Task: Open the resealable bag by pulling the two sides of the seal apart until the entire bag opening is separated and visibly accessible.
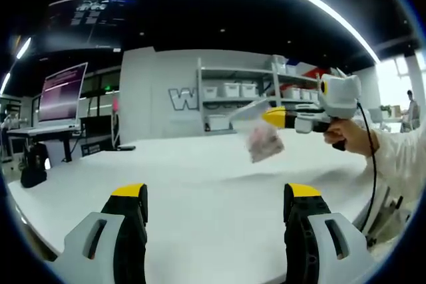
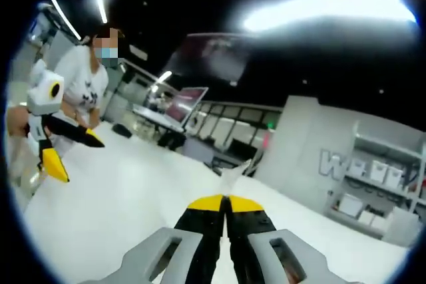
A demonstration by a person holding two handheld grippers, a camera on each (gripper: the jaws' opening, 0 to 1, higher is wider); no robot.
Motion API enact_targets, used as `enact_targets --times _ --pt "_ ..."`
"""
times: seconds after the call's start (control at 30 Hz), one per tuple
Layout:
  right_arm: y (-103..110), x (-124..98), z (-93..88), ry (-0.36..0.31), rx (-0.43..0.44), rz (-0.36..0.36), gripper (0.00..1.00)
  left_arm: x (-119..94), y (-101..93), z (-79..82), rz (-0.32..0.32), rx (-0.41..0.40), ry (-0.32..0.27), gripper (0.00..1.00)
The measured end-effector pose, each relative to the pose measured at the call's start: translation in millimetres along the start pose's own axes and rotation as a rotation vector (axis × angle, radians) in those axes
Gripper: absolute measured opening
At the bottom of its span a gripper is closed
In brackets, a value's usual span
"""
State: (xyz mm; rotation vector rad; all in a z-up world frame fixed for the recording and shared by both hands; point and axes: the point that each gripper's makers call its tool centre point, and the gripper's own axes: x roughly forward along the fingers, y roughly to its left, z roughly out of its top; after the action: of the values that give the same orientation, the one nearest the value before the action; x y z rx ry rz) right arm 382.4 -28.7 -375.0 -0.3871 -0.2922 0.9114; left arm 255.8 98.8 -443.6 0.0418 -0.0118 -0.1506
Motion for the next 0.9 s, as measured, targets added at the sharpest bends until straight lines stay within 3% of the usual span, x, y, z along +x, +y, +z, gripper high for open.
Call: enact_targets --times 0.57,0.9 --pt "11.7 -32.9 -0.3 0.000 -0.021 0.012 0.00 3.1 -5.1 -0.8 -0.009 0.009 0.009 0.83" --pt "29.2 -55.8 -11.2 0.035 -0.063 0.031 0.00 3.9 -7.7 -3.8 -0.014 0.018 0.019 0.83"
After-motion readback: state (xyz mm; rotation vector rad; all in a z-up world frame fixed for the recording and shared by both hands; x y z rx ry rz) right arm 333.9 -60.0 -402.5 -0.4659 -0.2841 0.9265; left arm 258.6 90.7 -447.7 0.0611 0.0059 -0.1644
